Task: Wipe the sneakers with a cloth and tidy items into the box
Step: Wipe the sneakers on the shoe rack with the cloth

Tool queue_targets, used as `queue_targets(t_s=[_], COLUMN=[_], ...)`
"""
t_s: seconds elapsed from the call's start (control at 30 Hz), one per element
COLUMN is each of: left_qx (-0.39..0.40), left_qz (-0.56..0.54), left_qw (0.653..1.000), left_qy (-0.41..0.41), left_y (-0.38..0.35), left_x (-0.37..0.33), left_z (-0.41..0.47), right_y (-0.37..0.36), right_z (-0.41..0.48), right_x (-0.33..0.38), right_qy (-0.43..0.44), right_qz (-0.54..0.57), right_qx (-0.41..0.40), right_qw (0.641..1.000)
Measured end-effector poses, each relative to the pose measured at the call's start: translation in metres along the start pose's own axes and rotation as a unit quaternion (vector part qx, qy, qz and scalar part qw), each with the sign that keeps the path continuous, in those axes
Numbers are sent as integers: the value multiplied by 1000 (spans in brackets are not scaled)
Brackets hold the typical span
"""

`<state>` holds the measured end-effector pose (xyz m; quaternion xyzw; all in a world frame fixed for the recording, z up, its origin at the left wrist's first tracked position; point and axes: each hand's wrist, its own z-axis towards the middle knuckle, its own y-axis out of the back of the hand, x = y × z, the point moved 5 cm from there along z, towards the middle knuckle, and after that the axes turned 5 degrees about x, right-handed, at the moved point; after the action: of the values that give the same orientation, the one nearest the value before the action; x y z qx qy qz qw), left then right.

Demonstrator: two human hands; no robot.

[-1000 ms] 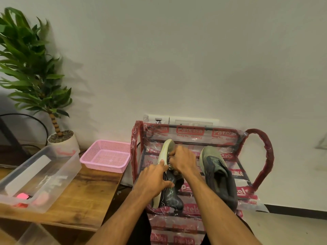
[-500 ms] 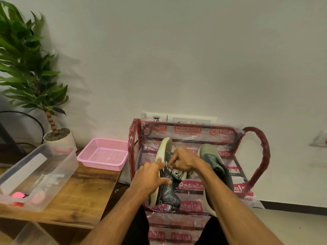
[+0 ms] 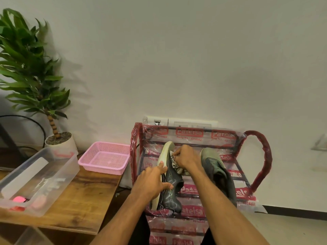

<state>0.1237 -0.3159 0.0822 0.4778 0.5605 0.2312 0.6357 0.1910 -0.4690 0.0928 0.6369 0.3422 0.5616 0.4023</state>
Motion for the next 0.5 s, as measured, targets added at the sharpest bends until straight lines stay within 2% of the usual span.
queue_targets(t_s=[0.1, 0.27, 0.4, 0.43, 0.5], left_qx=[-1, 0, 3, 2, 1], left_qz=[5, -6, 5, 7, 11], left_qw=[1000, 1000, 1000, 1000, 1000], left_qy=[1, -1, -11, -11, -7], left_y=[0, 2, 4, 4, 4], left_x=[0, 2, -3, -3, -4], left_z=[1, 0, -4, -5, -6], right_y=[-7, 3, 7, 12, 26], right_z=[-2, -22, -37, -36, -33], right_x=[9, 9, -4, -5, -3], right_qy=[28, 124, 139, 132, 120], right_qz=[-32, -61, -27, -12, 26], right_qx=[19, 153, 250, 249, 186], right_qw=[999, 978, 958, 959, 975])
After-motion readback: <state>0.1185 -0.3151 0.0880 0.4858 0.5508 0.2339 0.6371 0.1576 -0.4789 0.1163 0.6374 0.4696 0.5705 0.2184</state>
